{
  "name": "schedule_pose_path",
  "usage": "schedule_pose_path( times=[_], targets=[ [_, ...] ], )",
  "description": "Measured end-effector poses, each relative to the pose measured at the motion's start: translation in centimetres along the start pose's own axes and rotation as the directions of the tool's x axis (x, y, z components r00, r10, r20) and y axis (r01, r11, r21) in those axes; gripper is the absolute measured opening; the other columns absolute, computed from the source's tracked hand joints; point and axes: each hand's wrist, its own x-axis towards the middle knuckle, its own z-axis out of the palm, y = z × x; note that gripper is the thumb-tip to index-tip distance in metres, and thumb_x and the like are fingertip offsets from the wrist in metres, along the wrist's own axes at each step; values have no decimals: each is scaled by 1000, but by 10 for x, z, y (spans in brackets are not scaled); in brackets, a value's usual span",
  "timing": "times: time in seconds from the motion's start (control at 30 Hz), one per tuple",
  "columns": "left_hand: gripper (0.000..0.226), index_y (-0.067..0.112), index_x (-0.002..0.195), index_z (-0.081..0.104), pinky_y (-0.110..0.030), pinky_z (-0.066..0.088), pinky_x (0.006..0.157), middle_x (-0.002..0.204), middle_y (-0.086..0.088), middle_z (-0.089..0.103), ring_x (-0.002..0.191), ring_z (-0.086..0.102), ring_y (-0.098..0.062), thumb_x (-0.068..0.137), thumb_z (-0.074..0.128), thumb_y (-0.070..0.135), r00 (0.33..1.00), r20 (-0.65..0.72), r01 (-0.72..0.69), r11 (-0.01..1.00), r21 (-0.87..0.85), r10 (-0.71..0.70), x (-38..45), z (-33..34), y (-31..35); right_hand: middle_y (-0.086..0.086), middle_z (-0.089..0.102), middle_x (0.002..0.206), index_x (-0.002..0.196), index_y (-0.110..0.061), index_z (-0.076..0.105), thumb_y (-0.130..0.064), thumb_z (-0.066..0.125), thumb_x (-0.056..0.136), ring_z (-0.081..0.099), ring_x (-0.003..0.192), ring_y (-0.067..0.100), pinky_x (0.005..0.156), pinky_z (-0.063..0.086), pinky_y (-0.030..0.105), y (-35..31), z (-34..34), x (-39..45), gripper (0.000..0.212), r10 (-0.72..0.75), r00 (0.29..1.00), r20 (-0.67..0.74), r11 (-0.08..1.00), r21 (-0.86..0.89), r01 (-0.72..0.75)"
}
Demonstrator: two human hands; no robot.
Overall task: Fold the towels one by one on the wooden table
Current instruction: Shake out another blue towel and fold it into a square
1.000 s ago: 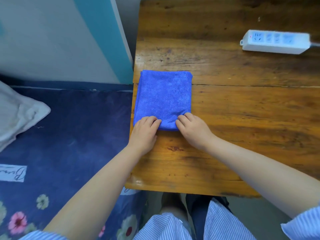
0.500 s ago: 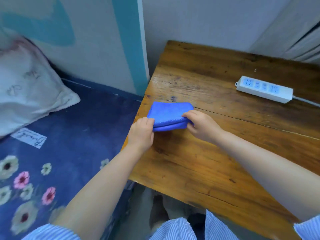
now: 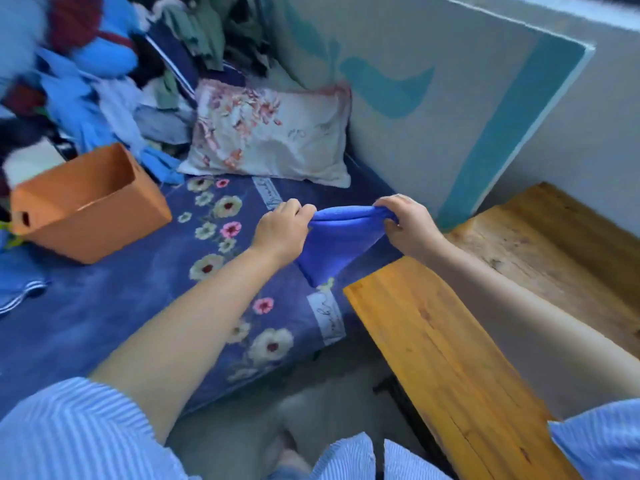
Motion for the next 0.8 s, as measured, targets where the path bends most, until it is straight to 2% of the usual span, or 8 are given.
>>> schedule_pose_path(
  times=[0.13, 0.27, 0.33, 0.4, 0.47, 0.6, 0.8],
  targets=[
    [32, 9, 125, 43, -42, 41, 72, 116, -15, 45, 110, 44, -31, 95, 40, 19, 977, -54, 205, 978, 20, -204, -54, -27, -90, 22, 61, 107, 108, 3, 61, 13, 48, 72, 55, 99, 32, 72, 27, 12, -87, 51, 36, 40, -127, 990, 62, 990, 70, 122],
    [32, 10, 126, 41, -39, 40, 72, 114, -15, 45, 109, 44, -29, 95, 39, 16, 939, -71, 340, 940, 29, -337, -113, -47, -182, 24, 59, 103, 108, 5, 61, 12, 53, 68, 56, 94, 35, 71, 27, 12, -180, 108, 53, 42, -293, 946, 136, 953, 119, 278],
    [30, 9, 124, 41, -40, 39, 72, 113, -15, 45, 109, 44, -31, 95, 39, 19, 918, -78, 392, 920, 10, -390, -139, -56, -223, 25, 57, 106, 109, 6, 59, 11, 57, 68, 55, 96, 35, 70, 29, 16, -223, 139, 58, 41, -354, 923, 150, 933, 126, 337],
    [31, 8, 124, 41, -40, 38, 73, 113, -16, 45, 110, 44, -31, 95, 40, 21, 895, -81, 440, 898, -15, -440, -171, -63, -275, 26, 55, 107, 108, 7, 58, 9, 58, 70, 54, 99, 36, 75, 33, 26, -275, 178, 65, 38, -399, 902, 165, 915, 142, 378],
    [31, 7, 123, 42, -41, 40, 76, 111, -16, 44, 107, 45, -32, 95, 41, 21, 886, -71, 457, 888, -37, -459, -188, -65, -303, 26, 55, 105, 105, 8, 58, 10, 57, 71, 54, 98, 37, 75, 33, 28, -301, 198, 67, 35, -411, 899, 153, 909, 148, 390],
    [31, 5, 122, 45, -40, 40, 80, 111, -17, 45, 104, 48, -33, 94, 45, 17, 851, -68, 514, 853, -87, -520, -223, -69, -364, 26, 59, 101, 102, 6, 62, 13, 57, 71, 56, 93, 36, 66, 27, 23, -360, 244, 80, 32, -475, 867, 154, 878, 154, 454],
    [38, 4, 125, 44, -36, 37, 89, 117, -16, 43, 113, 44, -28, 88, 53, 5, 876, 45, 481, 859, -175, -481, -234, -66, -435, 22, 60, 110, 108, 2, 63, 8, 57, 76, 56, 101, 34, 84, 38, 31, -410, 277, 119, 33, -503, 846, 176, 863, 149, 482]
  ],
)
